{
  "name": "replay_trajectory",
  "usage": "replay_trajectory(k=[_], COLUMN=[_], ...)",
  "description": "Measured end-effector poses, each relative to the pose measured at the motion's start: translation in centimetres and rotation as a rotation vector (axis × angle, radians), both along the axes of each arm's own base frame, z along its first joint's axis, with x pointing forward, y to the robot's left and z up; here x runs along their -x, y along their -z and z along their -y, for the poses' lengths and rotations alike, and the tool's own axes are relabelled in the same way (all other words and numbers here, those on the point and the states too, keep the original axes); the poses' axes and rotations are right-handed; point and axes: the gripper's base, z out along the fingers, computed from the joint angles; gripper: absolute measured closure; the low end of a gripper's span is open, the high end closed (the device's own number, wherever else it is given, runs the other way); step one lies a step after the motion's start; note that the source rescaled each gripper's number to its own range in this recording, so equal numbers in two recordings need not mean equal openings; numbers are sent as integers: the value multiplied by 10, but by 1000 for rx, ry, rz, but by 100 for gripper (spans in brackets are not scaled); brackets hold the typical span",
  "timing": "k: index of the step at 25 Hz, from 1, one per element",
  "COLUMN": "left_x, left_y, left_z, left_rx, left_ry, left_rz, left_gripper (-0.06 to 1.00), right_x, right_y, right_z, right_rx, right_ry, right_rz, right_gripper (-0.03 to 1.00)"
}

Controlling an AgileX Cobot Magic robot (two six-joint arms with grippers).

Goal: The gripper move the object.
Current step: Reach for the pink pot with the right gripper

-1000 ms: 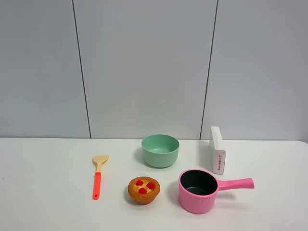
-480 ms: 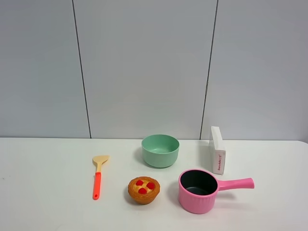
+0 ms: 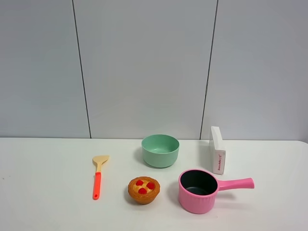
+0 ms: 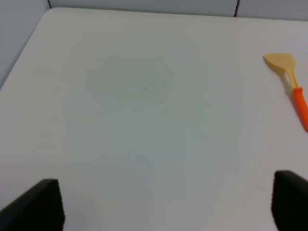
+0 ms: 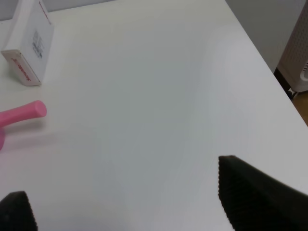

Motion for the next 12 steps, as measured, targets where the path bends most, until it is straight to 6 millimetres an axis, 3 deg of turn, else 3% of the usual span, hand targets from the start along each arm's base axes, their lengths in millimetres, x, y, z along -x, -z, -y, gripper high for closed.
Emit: replay_trajectory(k=[7,12], left_x=[0,0], left_y=[0,0], left_z=[0,0], left_rx=[0,0], left_ry=[0,0], left_rz=[0,0], left_gripper=[-6,-6], right_x=[-7,-34], right_y=[-5,-54], right_z=[-4,-6], right_rx=[2,132], right_ry=[-60,-171], right_rz=[-36,-85], right_gripper=[15,15])
